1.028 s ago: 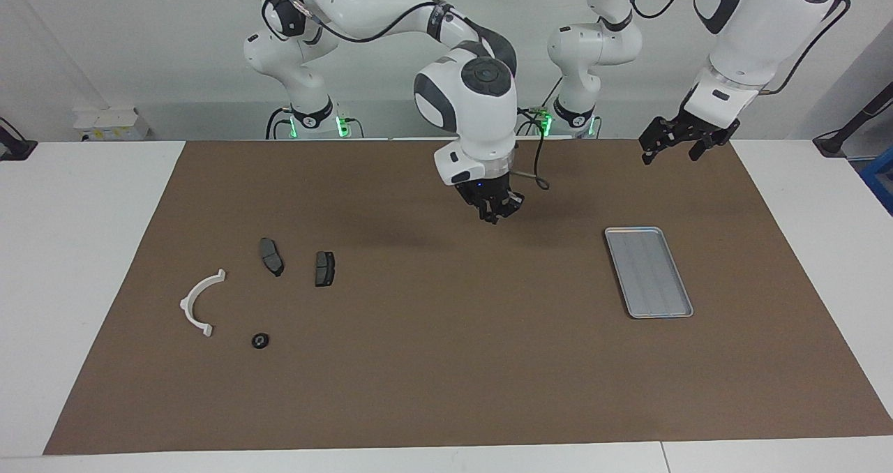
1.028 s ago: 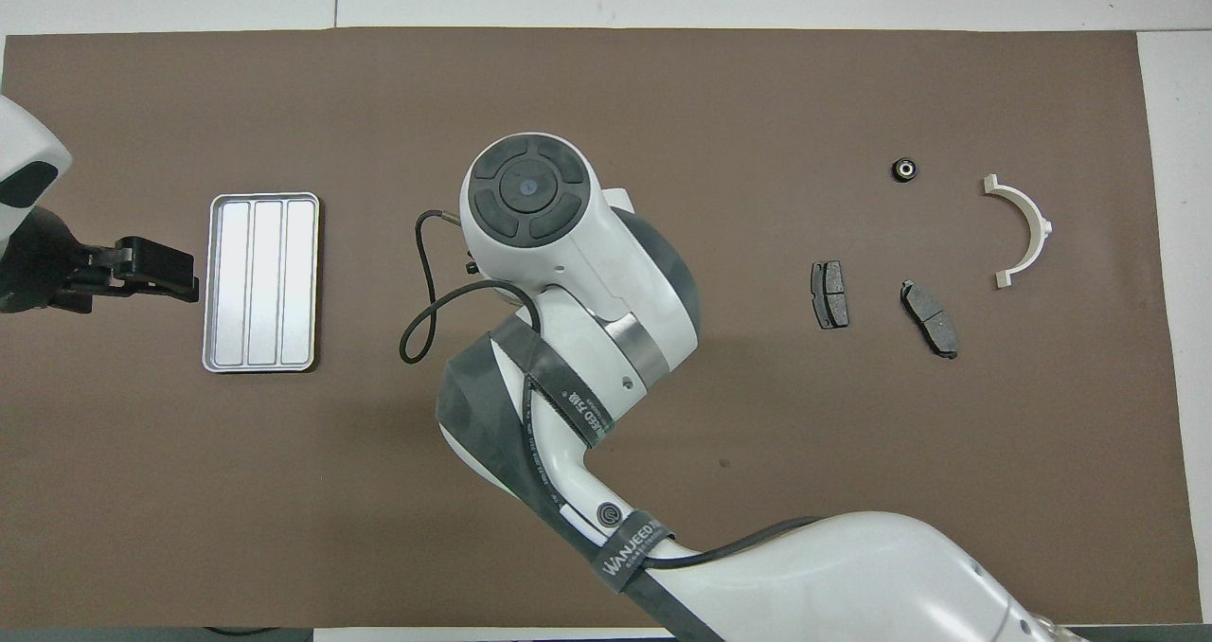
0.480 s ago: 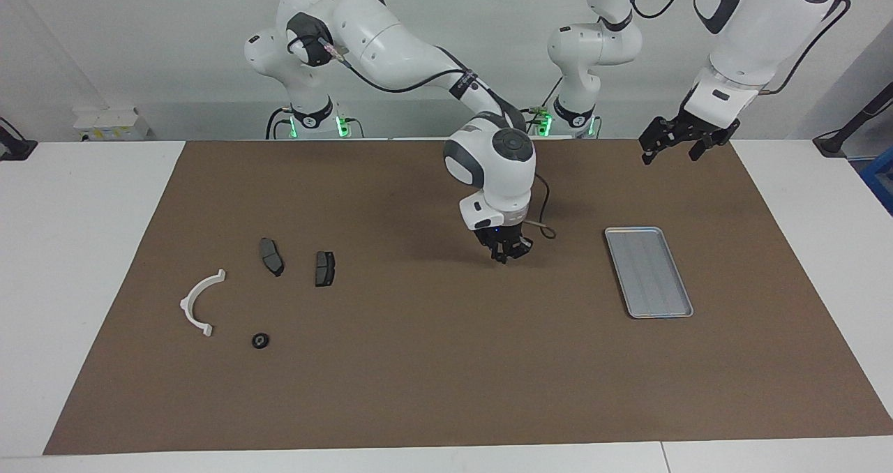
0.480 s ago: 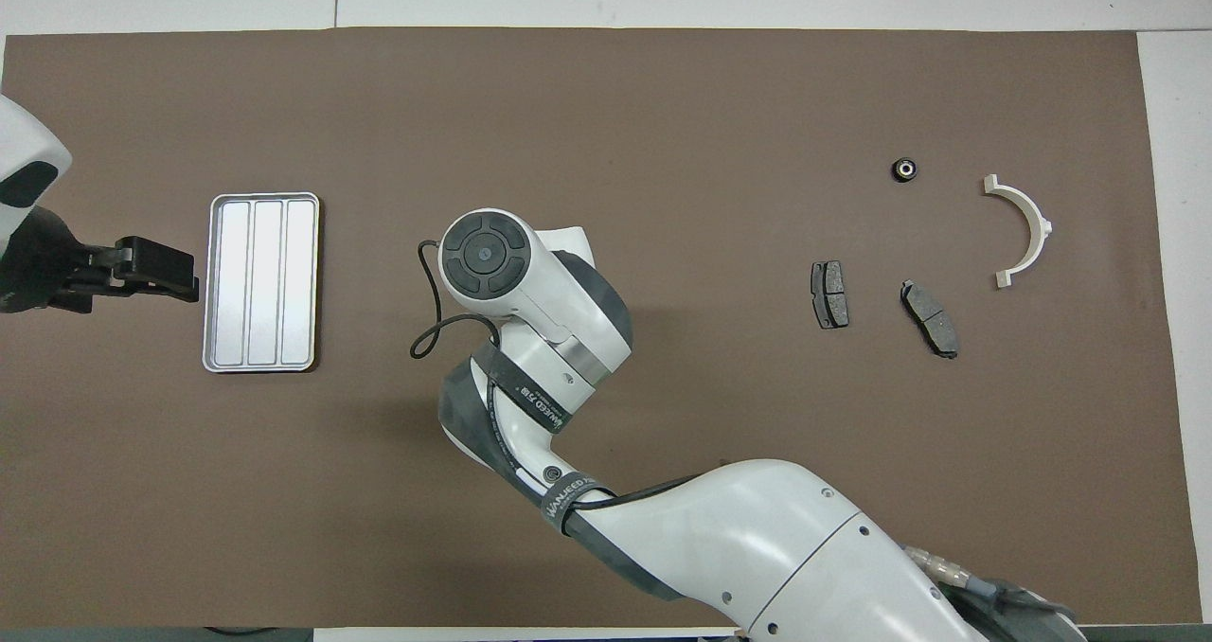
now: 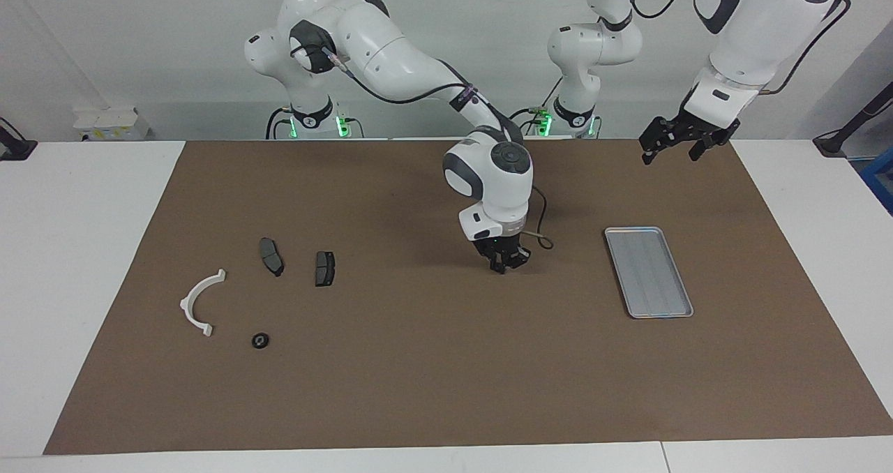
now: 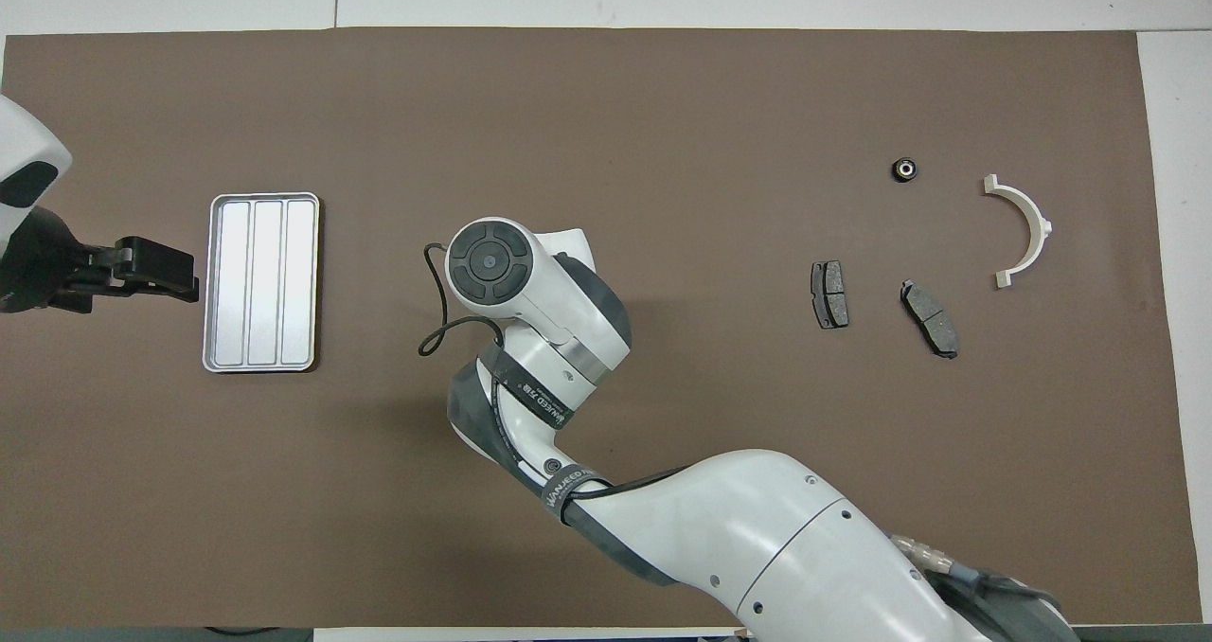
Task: Pick bearing gear from pile to tray
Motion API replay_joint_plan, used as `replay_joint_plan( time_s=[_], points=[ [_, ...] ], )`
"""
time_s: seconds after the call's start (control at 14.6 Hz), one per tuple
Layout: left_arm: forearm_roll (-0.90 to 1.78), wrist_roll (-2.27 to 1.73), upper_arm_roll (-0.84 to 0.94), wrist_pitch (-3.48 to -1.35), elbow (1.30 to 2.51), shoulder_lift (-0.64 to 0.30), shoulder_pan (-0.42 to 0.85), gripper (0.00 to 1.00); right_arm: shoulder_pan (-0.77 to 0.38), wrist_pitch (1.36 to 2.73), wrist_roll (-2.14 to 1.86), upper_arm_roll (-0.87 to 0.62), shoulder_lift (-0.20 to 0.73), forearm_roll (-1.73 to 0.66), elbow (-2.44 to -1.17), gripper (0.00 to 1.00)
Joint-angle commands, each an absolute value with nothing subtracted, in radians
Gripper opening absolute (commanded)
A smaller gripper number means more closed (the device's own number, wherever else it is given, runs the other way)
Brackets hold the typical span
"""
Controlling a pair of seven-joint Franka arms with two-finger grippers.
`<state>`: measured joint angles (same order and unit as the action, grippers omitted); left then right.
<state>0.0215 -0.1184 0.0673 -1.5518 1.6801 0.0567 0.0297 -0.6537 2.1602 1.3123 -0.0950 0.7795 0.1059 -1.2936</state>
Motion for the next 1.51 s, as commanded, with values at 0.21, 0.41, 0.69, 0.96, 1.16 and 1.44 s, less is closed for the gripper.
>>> replay_joint_plan(
  time_s=[0.21, 0.41, 0.69, 0.96, 1.16, 1.44],
  points=[
    [0.006, -0.112, 0.075, -1.54, 1.686, 0.066, 0.02, 1.0, -0.644, 2.047, 1.322, -0.097, 0.769, 0.175, -1.298, 1.0],
    [0.006, -0.112, 0.075, -1.54, 1.686, 0.066, 0.02, 1.0, -0.579, 1.858, 1.257, -0.106, 0.753, 0.164, -1.154, 1.0],
    [0.006, -0.112, 0.077, -1.54, 1.686, 0.064, 0.02, 1.0, -0.39, 1.738, 0.874, -0.104, 0.638, 0.068, -1.135, 1.0],
    [0.006, -0.112, 0.077, -1.54, 1.687, 0.066, 0.02, 1.0, -0.194, 1.667, 0.45, -0.103, 0.604, 0.064, -1.144, 1.0],
    [0.006, -0.112, 0.075, -1.54, 1.686, 0.064, 0.02, 1.0, -0.069, 1.745, 0.271, -0.103, 0.583, 0.066, -1.244, 1.0],
    [0.006, -0.112, 0.075, -1.54, 1.686, 0.064, 0.02, 1.0, 0.027, 1.934, 0.178, -0.101, 0.589, 0.083, -1.38, 1.0]
  ],
)
